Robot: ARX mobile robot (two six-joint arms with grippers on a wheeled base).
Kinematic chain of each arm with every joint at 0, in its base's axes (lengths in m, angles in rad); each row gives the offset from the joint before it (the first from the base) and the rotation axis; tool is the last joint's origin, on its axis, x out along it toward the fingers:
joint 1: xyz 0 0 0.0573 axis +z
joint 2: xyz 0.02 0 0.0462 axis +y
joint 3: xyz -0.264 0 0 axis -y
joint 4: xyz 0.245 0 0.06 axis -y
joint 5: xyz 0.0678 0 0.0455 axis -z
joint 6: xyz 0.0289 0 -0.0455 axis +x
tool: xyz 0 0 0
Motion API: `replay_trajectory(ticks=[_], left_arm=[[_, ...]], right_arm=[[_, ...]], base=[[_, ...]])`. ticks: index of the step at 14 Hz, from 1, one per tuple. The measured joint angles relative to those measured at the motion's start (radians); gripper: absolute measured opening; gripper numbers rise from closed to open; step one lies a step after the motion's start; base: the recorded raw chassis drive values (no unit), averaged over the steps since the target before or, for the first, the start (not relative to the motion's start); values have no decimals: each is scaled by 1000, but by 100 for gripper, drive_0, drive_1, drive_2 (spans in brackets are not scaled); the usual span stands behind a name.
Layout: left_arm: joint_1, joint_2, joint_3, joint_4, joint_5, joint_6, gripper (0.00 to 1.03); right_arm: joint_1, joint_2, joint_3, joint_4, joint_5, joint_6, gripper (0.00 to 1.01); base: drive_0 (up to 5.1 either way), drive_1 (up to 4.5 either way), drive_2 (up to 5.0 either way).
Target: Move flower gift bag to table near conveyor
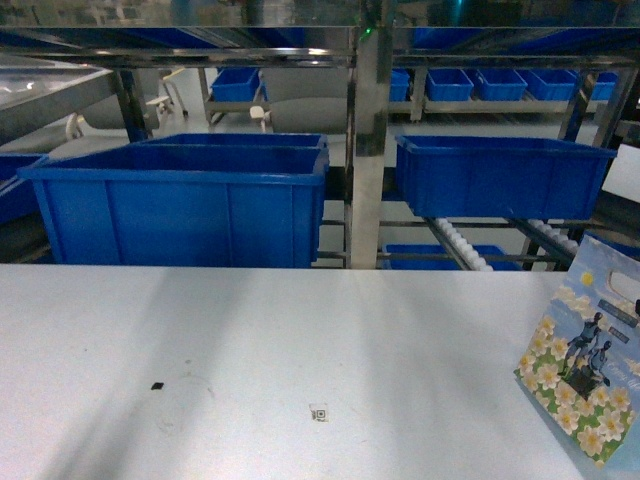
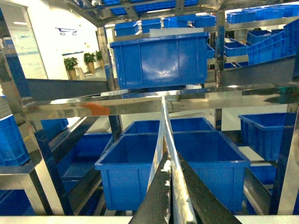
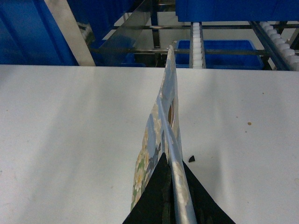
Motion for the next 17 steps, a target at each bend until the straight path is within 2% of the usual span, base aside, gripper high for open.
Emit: replay_trajectory(ticks=[2, 3, 4, 6, 7, 10, 11, 12, 13, 14, 17], left_arm=[[0, 0, 0, 0, 0, 0, 2], [0, 0, 0, 0, 0, 0, 2], [0, 0, 0, 0, 0, 0, 2], [0, 0, 0, 0, 0, 0, 2], [0, 0, 0, 0, 0, 0, 2], [0, 0, 0, 0, 0, 0, 2], [0, 0, 0, 0, 0, 0, 2], [0, 0, 0, 0, 0, 0, 2], [0, 0, 0, 0, 0, 0, 2], [0, 0, 0, 0, 0, 0, 2], [0, 0, 0, 0, 0, 0, 2]], right_arm=[[-3, 5, -24, 29, -8, 12, 2], [-16, 5, -29, 28, -8, 29, 12], [-38, -8, -37, 31, 6, 59, 28], [-41, -66, -51, 40, 25, 77, 47], [-40, -119, -59, 34, 49, 91, 59], [-37, -290, -133, 26, 117, 84, 98], [-51, -365, -163, 6, 162, 79, 98], [-63, -434, -188, -23, 226, 71, 98], [-61, -507, -213, -56, 270, 71, 98], [-67, -594, -230, -123, 288, 64, 98], [-114, -871, -251, -336, 260, 59, 98]], base=[[4, 437, -430], [4, 437, -430], [4, 437, -430], [4, 437, -430], [4, 437, -430], [2, 291, -287], [0, 0, 0], [0, 0, 0], [0, 0, 0], [0, 0, 0], [0, 0, 0]])
